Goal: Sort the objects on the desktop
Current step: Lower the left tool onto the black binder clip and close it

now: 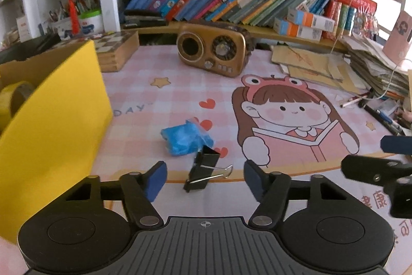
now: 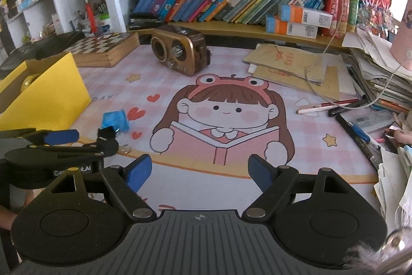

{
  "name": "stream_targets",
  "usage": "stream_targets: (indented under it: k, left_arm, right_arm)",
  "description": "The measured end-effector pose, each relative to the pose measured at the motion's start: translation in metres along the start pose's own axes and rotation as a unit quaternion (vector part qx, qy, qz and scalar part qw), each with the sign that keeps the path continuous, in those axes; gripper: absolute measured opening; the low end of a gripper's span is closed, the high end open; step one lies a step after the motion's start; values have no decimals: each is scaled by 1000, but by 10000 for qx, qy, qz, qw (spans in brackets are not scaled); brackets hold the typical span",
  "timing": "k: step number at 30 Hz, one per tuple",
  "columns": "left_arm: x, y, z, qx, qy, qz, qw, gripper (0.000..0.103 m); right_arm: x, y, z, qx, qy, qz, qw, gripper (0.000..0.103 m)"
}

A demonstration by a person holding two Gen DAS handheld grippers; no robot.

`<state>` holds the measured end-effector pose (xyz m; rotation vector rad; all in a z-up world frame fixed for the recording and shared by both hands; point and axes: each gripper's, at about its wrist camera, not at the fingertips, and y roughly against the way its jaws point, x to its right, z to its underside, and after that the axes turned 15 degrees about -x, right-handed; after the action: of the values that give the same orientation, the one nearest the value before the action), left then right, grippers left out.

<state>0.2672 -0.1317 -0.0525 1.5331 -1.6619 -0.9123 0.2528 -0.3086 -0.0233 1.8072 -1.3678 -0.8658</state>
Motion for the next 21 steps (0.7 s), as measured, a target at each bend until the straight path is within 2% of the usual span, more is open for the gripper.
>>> stream_targets:
  k: [5, 9, 15, 21]
  left_arm:
    - [1, -18, -6, -142, 154, -68, 9998, 50]
    - [0, -26, -8, -209, 165, -53, 9996, 28]
    - [-5, -14, 1, -85, 216, -59, 9997, 20]
    - [-17, 14, 16, -45, 271, -89, 9996, 20]
  right_arm:
    - [9, -3, -3, -44, -81, 24, 10000, 81]
    - [14, -7, -2, -115, -104, 25, 9999, 81]
    - [13, -11, -3, -167, -79, -37, 9998, 81]
    - [1, -20, -9, -220, 77, -223, 9995, 81]
